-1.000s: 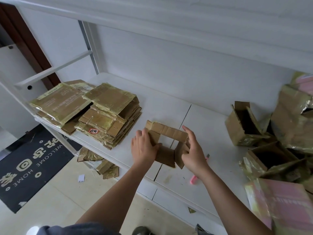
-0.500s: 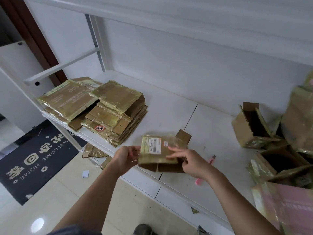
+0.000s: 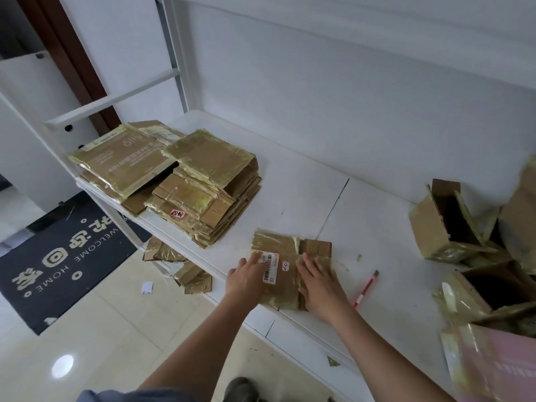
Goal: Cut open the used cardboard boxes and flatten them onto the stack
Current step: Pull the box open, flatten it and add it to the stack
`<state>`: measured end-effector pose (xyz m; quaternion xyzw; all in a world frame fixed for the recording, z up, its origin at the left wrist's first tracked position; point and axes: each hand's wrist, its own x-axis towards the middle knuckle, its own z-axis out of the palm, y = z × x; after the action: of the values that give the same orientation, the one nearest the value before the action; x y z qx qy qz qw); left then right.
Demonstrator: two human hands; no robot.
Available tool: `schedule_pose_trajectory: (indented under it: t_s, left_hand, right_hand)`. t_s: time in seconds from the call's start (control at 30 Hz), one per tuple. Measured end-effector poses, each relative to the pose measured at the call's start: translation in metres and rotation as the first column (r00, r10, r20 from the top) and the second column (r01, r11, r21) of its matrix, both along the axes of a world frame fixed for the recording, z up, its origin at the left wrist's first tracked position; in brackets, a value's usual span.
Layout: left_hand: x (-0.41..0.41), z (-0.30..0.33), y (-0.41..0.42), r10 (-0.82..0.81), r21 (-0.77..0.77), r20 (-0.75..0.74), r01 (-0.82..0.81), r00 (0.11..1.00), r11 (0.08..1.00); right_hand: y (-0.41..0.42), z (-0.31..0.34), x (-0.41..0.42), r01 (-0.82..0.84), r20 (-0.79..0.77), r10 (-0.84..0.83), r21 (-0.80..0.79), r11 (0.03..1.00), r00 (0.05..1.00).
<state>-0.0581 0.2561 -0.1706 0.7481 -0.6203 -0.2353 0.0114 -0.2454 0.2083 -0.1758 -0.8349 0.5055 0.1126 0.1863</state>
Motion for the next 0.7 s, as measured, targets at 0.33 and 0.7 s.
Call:
schedule_pose_trajectory:
  t_s: [0.33,0.7]
  left_hand:
    - [-0.018,0.019,-0.030,0.465,-0.007,-0.269,-0.485,0.843,0.875]
    - [-0.008,0.099,-0.044,0.480,0.113,-0.827,-0.750,0.293,0.652]
  right_hand:
    - [-0.004,-0.013,-0.002,0.036,0.060,-0.041,0.087,0.996,0.997]
    - [0.000,0.045,0.004,0.544,0.664,-0.437,0.054,0.838,0.607]
